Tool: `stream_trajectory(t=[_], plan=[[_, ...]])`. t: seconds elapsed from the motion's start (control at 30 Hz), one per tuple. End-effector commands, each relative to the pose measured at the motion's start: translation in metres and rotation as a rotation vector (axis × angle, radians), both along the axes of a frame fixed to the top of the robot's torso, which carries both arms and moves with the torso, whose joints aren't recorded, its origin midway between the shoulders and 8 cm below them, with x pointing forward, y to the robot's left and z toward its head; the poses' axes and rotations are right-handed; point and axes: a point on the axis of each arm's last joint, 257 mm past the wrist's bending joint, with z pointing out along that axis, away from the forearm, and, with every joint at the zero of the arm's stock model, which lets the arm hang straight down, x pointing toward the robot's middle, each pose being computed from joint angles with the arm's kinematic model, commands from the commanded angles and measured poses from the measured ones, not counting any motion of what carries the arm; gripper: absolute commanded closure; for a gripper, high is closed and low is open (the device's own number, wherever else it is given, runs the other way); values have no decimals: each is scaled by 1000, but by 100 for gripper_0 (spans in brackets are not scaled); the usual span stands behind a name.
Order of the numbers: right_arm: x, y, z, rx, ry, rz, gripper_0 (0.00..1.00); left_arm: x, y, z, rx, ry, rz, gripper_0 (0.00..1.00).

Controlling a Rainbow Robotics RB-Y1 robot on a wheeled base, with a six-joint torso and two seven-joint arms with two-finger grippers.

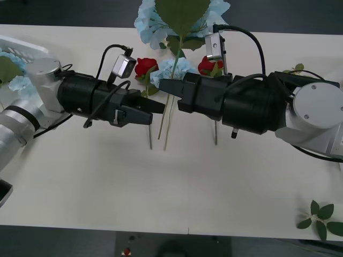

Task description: Put the red flowers into the right box and the blue flowers into the left box

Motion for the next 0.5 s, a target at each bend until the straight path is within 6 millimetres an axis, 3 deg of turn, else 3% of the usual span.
stream_trajectory(t=[0.03,0.5], plan=[[-12,8,13,-3,-58,31,100,-3,-4,9,3,-37,-5,0],[-12,8,13,-3,-58,31,100,-14,-33,11,-4,-21,30,0]])
